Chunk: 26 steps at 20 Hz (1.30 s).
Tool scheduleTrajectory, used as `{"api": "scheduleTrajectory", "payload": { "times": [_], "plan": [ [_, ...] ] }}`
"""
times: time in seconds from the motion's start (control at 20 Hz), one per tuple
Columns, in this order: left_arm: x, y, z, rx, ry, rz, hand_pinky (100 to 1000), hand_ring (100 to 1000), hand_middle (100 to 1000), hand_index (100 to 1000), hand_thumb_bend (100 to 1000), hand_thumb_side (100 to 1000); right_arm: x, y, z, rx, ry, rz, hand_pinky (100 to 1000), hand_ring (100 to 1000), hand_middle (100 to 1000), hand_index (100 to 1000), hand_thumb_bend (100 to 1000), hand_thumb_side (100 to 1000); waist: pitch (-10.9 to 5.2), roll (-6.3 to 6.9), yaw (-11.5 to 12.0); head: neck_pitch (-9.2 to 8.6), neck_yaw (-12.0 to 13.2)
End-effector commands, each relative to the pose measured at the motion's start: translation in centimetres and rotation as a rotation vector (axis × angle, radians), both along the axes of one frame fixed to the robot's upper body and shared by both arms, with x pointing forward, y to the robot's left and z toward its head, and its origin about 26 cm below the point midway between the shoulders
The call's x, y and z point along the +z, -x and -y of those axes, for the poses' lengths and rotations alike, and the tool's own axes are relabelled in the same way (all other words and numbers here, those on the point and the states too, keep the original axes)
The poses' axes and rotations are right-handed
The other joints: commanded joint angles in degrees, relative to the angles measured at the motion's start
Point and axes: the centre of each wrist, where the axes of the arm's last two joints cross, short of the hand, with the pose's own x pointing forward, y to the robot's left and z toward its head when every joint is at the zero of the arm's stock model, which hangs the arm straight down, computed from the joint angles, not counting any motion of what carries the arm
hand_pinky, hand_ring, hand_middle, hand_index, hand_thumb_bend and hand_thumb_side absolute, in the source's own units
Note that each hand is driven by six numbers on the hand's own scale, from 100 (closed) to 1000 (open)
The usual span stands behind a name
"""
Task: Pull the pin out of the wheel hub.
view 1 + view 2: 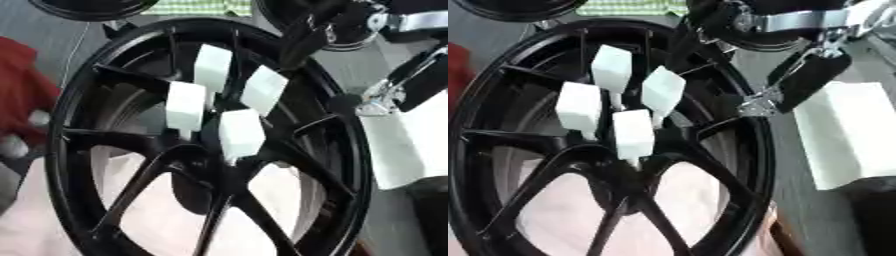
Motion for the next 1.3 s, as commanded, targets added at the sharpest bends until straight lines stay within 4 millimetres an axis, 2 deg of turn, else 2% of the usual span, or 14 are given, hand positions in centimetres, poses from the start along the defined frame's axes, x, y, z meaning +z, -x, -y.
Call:
{"api": "scheduleTrajectory", "payload": {
  "times": [0.05, 0.4, 0.8, 1.3],
  "plan": [
    [1.13, 0.31, 0.22, -0.014, -0.012, 0.038, 805, 774, 664, 880, 130, 847, 0.88, 0.47, -0.07, -0.021, 0.007, 0.038, 885, 904, 803, 864, 250, 100, -0.79, 0.37, 0.3, -0.29, -0.5],
    [1.21, 0.30, 0.18, -0.010, -0.011, 0.038, 805, 771, 664, 880, 131, 854, 1.00, 0.48, -0.19, -0.043, -0.009, 0.063, 884, 906, 807, 869, 288, 100, -0.02, -0.06, 1.3, -0.80, -0.6],
    [1.22, 0.29, 0.20, -0.014, -0.015, 0.037, 805, 771, 663, 879, 135, 858, 1.25, 0.52, -0.37, -0.071, -0.004, 0.090, 882, 902, 805, 874, 377, 100, 0.30, -0.76, 1.8, -0.93, -0.4],
    [1.19, 0.30, 0.12, -0.011, -0.015, 0.036, 804, 772, 662, 878, 138, 866, 0.52, 0.21, -0.45, -0.110, 0.023, 0.087, 880, 899, 797, 870, 385, 100, 0.93, -1.61, 2.5, -0.73, -0.6]
  ]
}}
